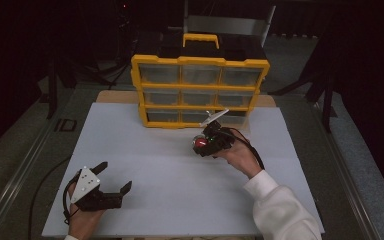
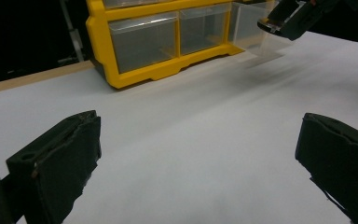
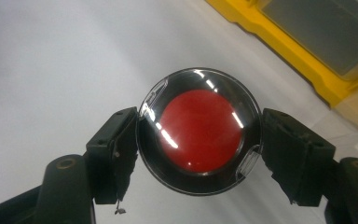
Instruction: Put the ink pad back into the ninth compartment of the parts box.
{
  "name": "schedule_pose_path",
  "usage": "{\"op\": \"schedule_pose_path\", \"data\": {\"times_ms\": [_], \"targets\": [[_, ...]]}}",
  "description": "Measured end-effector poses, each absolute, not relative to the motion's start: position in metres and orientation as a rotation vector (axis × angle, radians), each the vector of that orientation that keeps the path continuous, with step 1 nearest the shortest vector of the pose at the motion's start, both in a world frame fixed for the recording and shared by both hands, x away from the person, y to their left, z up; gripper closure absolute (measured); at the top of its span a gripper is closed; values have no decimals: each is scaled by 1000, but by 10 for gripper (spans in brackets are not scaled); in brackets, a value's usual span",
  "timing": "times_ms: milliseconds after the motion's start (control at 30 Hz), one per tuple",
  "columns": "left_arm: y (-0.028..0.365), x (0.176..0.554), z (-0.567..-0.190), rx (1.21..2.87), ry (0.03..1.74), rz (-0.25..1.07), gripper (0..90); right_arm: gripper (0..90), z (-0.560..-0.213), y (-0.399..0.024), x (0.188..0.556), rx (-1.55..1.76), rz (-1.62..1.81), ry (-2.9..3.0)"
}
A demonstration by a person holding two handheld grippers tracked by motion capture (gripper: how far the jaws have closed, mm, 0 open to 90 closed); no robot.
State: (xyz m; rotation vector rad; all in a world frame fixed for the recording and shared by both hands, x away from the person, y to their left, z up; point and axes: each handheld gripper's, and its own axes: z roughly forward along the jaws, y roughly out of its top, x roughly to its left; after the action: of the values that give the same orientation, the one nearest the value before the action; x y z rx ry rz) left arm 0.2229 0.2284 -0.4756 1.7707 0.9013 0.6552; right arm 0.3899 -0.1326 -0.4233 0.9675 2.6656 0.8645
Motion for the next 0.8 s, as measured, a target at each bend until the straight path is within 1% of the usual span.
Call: {"op": "schedule_pose_path", "data": {"times_ms": [800], "targets": [[228, 223, -476, 1773, 901, 656, 4, 296, -404, -146, 397, 1002, 905, 2596]]}}
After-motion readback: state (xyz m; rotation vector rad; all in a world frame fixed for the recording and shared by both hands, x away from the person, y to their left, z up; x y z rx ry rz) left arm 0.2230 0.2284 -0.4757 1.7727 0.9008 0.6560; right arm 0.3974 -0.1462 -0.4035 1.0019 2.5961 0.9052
